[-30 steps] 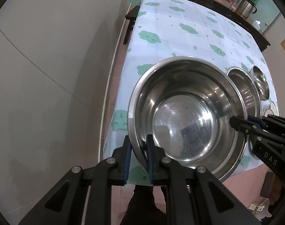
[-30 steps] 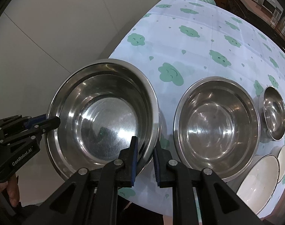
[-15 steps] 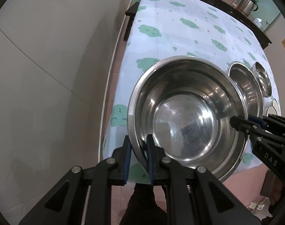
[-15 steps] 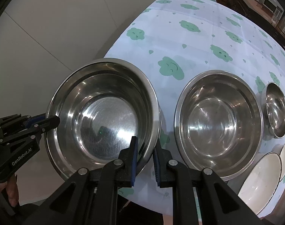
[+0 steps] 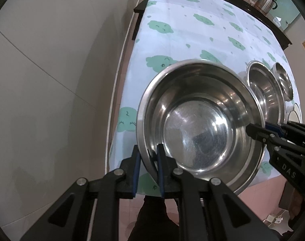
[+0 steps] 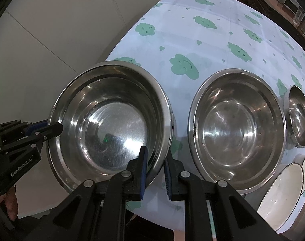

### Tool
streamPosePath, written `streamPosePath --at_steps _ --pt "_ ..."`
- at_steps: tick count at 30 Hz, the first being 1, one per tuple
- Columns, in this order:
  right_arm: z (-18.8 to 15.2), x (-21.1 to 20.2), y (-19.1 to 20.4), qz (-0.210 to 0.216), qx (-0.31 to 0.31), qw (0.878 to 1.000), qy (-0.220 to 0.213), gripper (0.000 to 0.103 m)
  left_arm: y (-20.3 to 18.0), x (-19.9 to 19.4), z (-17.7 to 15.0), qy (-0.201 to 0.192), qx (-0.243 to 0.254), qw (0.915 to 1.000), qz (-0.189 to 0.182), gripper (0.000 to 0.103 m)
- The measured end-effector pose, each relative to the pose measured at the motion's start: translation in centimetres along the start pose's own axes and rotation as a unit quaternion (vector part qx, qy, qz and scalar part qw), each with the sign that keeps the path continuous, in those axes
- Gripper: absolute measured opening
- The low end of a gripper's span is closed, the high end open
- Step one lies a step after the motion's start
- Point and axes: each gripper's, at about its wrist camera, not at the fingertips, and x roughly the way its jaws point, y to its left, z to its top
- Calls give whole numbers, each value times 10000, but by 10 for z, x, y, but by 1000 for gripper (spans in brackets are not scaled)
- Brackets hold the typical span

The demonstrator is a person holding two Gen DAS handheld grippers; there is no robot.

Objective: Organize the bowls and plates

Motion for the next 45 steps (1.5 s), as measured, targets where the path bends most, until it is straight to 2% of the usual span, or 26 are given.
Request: streamPosePath --at_steps 30,33,35,36,45 --pt "0 4 0 50 -10 10000 34 20 1 1 2 38 -34 10000 56 14" --pt "0 4 -1 71 3 10000 27 26 0 0 2 5 -43 10000 81 17" --pt "0 3 0 78 -5 10000 4 36 0 -3 2 -54 -36 9999 84 18" --pt "1 3 0 85 -15 10000 -17 37 0 -5 2 -97 -18 9999 19 18" --pt "2 -3 6 149 -73 9997 -158 38 -4 -10 2 -155 21 9999 29 18"
